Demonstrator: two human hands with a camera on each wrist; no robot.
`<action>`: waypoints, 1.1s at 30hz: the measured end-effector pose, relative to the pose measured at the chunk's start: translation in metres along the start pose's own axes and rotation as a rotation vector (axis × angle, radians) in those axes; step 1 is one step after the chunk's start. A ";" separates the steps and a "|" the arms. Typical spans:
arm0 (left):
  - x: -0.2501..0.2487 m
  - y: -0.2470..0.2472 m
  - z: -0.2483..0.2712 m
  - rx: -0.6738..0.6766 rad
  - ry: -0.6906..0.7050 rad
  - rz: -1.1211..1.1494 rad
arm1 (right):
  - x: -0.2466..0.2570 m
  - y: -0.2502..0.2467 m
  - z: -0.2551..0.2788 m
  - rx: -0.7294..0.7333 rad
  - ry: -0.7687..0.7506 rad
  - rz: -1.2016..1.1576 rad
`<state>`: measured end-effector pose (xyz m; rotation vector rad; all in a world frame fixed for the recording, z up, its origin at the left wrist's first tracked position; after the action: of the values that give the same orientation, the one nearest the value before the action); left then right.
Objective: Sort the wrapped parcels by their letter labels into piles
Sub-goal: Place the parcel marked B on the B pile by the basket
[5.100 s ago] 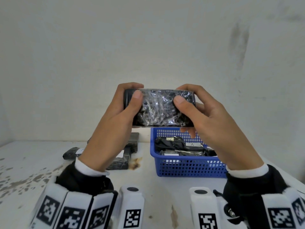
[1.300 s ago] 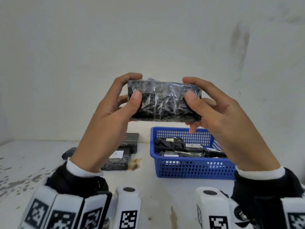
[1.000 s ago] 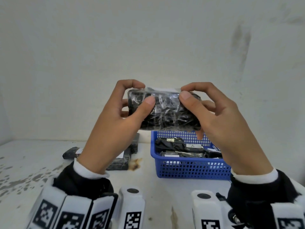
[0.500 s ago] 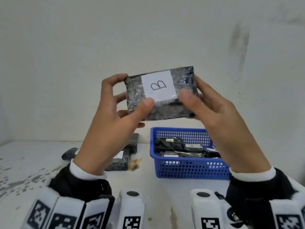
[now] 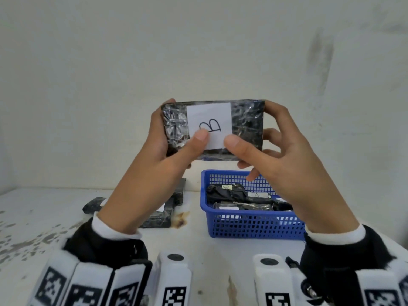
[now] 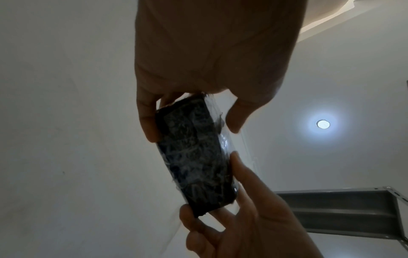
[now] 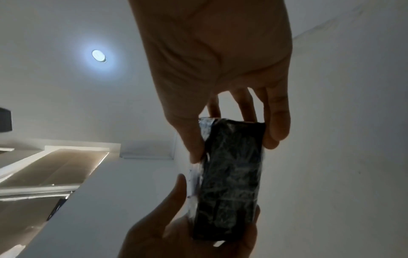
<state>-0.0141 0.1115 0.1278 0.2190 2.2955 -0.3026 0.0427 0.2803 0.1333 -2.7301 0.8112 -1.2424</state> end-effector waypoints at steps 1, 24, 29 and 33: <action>-0.001 0.001 0.001 0.002 0.008 -0.017 | 0.000 0.001 0.000 -0.003 0.003 0.007; 0.002 -0.002 0.000 -0.085 -0.098 0.089 | 0.006 0.000 0.002 -0.051 0.018 -0.005; -0.001 0.004 0.003 -0.045 -0.084 0.090 | 0.007 0.002 0.003 -0.094 -0.013 0.048; -0.001 0.004 0.003 -0.071 -0.062 0.074 | 0.006 0.001 0.003 -0.077 -0.012 0.065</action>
<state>-0.0107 0.1148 0.1257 0.2544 2.2273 -0.1876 0.0477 0.2758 0.1349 -2.7429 0.9587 -1.2054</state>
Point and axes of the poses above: each hand's wrist, its own z-axis away from the middle knuckle, its own y-axis out of the palm, x = y × z, the point moved 4 cm from there along -z, towards the middle knuckle, and after that the axes turned 2 degrees about -y, right-handed, at the moved point
